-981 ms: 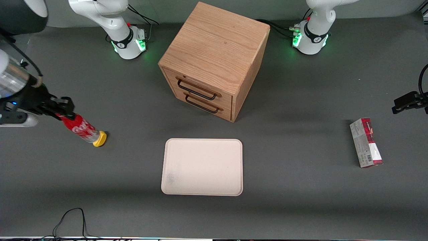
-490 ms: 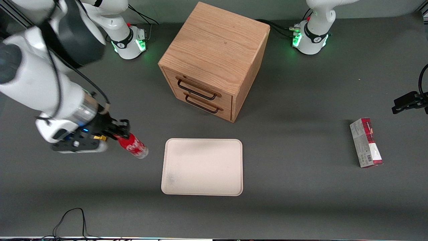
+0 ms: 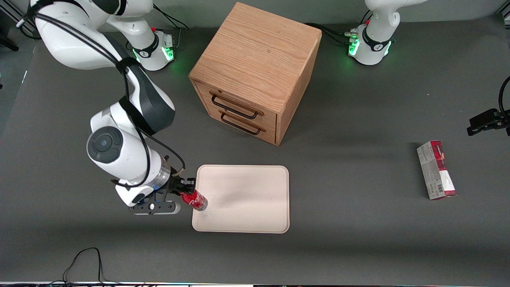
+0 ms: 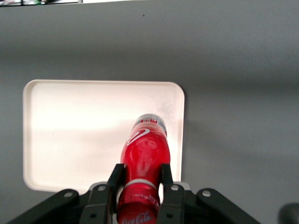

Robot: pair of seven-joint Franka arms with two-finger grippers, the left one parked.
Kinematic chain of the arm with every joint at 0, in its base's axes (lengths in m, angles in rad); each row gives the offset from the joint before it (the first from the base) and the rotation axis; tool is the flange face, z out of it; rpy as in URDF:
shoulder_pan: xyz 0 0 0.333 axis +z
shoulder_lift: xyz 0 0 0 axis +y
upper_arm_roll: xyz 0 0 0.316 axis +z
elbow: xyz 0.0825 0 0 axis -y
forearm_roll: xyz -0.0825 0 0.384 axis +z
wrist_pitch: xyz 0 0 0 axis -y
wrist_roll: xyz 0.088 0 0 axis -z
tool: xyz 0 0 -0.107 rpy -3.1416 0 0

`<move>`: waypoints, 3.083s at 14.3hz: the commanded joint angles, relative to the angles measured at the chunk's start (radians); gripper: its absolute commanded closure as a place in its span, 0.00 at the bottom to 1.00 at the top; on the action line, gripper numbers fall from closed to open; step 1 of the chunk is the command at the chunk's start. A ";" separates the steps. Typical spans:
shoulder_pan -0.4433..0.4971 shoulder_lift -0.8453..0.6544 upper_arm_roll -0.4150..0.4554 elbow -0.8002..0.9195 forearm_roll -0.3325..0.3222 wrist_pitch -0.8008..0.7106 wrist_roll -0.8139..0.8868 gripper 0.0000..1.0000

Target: Place coke bottle on tray

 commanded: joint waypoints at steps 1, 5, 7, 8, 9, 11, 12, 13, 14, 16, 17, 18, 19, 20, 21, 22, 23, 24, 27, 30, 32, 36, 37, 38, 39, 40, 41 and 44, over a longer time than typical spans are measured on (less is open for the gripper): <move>0.003 0.062 0.017 0.001 -0.049 0.086 0.027 1.00; 0.000 0.097 0.014 -0.035 -0.087 0.141 0.024 1.00; 0.000 0.099 0.008 -0.038 -0.089 0.142 0.023 1.00; -0.002 0.100 0.008 -0.038 -0.087 0.142 0.023 0.98; -0.002 0.102 0.008 -0.045 -0.089 0.142 0.024 0.62; -0.003 0.100 0.006 -0.065 -0.101 0.173 0.026 0.03; -0.005 0.100 0.005 -0.084 -0.124 0.186 0.041 0.01; -0.008 0.100 0.005 -0.090 -0.131 0.202 0.058 0.00; -0.010 0.100 0.005 -0.093 -0.130 0.211 0.061 0.00; -0.014 0.100 0.005 -0.088 -0.130 0.213 0.062 0.00; -0.016 0.096 0.005 -0.084 -0.130 0.213 0.061 0.00; -0.016 0.087 0.005 -0.082 -0.130 0.208 0.061 0.00; -0.017 0.076 -0.004 -0.081 -0.130 0.197 0.059 0.00; -0.016 0.053 -0.023 -0.079 -0.130 0.175 0.050 0.00; -0.016 0.027 -0.030 -0.079 -0.127 0.132 0.047 0.00; -0.017 -0.010 -0.037 -0.081 -0.122 0.083 0.033 0.00; -0.020 -0.047 -0.047 -0.084 -0.109 0.038 0.020 0.00; -0.022 -0.094 -0.066 -0.087 -0.074 0.003 0.013 0.00; -0.023 -0.162 -0.095 -0.087 -0.006 -0.011 0.015 0.00; -0.023 -0.220 -0.130 -0.098 0.026 -0.129 -0.006 0.00; -0.019 -0.313 -0.229 -0.154 0.135 -0.195 -0.150 0.00; -0.002 -0.459 -0.423 -0.235 0.256 -0.321 -0.393 0.00; 0.000 -0.498 -0.464 -0.260 0.296 -0.335 -0.417 0.00; 0.006 -0.540 -0.515 -0.295 0.338 -0.344 -0.442 0.00; 0.033 -0.592 -0.564 -0.343 0.352 -0.344 -0.474 0.00; 0.052 -0.643 -0.613 -0.392 0.353 -0.346 -0.512 0.00; 0.064 -0.691 -0.632 -0.441 0.352 -0.346 -0.531 0.00; 0.095 -0.812 -0.661 -0.570 0.350 -0.344 -0.522 0.00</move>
